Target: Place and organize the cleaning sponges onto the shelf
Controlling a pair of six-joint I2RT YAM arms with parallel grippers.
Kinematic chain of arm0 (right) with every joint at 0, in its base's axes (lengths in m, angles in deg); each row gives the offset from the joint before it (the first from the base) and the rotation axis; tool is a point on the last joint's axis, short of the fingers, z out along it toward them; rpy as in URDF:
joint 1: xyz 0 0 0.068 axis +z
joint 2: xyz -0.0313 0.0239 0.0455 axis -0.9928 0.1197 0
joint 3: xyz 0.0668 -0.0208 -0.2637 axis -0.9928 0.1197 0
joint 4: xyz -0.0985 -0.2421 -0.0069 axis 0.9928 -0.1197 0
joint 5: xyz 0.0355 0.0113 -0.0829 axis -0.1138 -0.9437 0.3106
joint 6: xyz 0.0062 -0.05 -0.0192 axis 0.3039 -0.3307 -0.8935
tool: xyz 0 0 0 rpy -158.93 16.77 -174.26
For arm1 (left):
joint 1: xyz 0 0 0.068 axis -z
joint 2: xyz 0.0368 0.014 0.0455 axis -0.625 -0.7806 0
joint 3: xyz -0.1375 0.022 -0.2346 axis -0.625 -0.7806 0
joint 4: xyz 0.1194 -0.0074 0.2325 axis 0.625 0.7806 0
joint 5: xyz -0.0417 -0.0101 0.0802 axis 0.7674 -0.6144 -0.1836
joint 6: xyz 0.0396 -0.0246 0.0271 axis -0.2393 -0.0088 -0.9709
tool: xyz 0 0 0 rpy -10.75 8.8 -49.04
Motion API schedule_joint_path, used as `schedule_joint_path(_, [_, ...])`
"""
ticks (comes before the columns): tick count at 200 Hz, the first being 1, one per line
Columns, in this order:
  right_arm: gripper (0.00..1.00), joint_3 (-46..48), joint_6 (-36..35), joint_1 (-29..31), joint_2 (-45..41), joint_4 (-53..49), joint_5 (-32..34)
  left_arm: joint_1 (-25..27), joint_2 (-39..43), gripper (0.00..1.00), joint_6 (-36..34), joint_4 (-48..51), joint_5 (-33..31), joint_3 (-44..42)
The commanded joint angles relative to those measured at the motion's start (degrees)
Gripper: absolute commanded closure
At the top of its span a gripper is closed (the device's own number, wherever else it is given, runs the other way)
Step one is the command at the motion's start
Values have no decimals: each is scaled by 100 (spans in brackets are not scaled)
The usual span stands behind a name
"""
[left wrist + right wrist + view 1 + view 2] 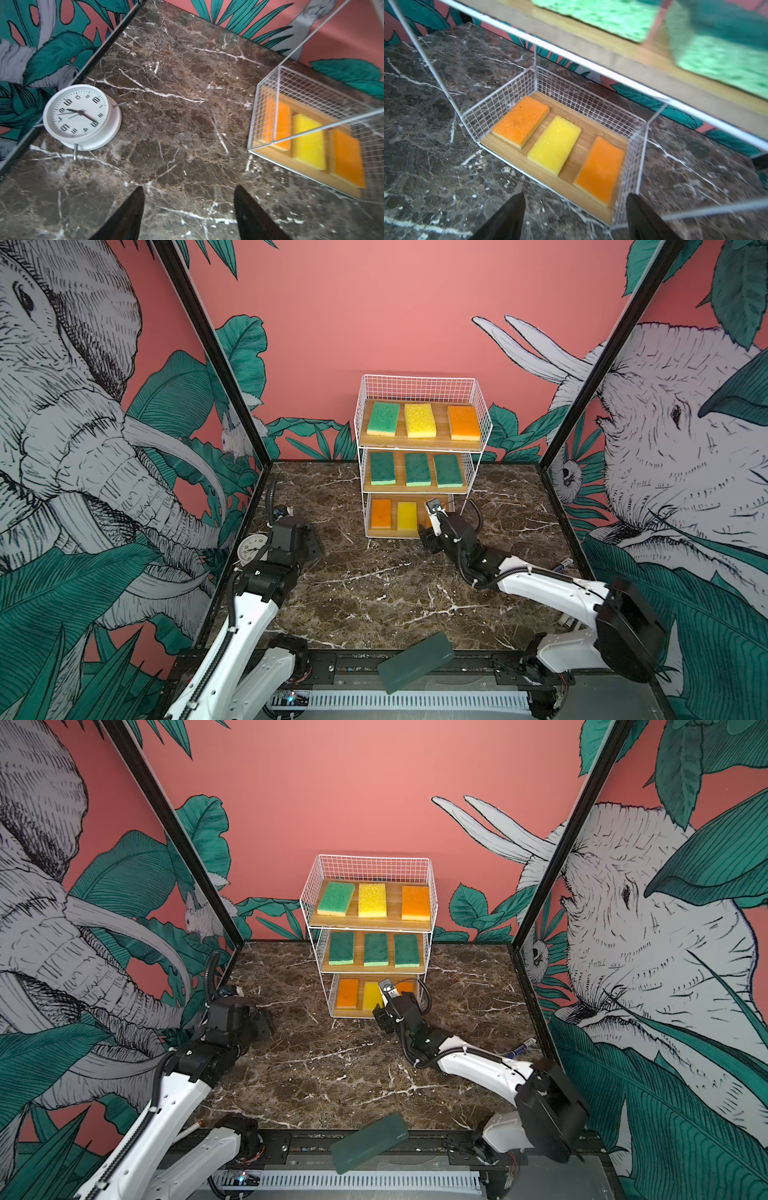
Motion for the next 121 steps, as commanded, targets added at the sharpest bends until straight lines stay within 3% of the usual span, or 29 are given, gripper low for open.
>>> schedule_joint_path(1, [13,440,-83,-48,-771,-380,690,-486,-145,15,-291,-488,-79,9])
schedule_joint_path(4, [12,497,-103,-64,-867,-412,748,-563,-172,3,-289,-530,-81,-20])
schedule_joint_path(8, [11,569,-123,-89,-1006,-456,818,-661,-200,1,-292,-588,-78,-64])
schedule_joint_path(42, [7,1079,-35,-639,-1819,-912,978,-1338,-519,0,-540,-1222,-143,-430])
schedule_joint_path(68, [3,1513,177,-1340,-2183,-948,950,-1393,-933,0,-987,-2045,-453,-701])
schedule_joint_path(121, [0,1900,595,-3407,-1823,-415,-86,-1424,-2350,1,-2028,-3442,-445,-821])
